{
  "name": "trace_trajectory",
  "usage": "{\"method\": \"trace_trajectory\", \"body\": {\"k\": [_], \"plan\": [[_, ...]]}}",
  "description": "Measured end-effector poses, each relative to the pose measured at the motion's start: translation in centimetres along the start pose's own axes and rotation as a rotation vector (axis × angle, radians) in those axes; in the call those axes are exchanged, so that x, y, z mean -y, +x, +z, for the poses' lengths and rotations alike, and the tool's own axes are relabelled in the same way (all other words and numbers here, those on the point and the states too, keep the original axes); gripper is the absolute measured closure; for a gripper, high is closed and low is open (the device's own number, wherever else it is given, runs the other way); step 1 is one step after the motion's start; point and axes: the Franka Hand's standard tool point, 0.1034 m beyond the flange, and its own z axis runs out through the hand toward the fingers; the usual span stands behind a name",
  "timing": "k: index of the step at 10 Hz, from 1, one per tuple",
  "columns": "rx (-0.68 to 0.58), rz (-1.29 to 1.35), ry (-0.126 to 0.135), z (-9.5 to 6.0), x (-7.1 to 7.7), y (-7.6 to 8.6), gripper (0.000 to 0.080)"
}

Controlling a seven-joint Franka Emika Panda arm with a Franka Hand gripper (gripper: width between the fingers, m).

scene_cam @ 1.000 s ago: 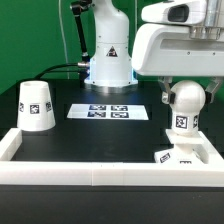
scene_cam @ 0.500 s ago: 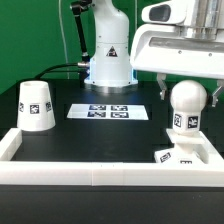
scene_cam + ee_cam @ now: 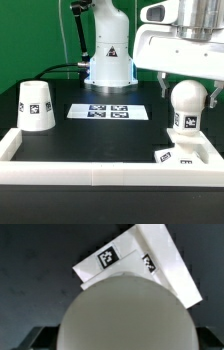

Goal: Assemble lamp

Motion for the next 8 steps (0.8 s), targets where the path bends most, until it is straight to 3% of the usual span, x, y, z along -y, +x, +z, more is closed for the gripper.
{"method": "trace_trajectory", "body": {"k": [3,8], "plan": [[0.024,0.249,0.012,0.07,-0.09,-0.24,0.022],[0.176,0.72,0.081,0.39,-0.77,0.47,0.022]]}}
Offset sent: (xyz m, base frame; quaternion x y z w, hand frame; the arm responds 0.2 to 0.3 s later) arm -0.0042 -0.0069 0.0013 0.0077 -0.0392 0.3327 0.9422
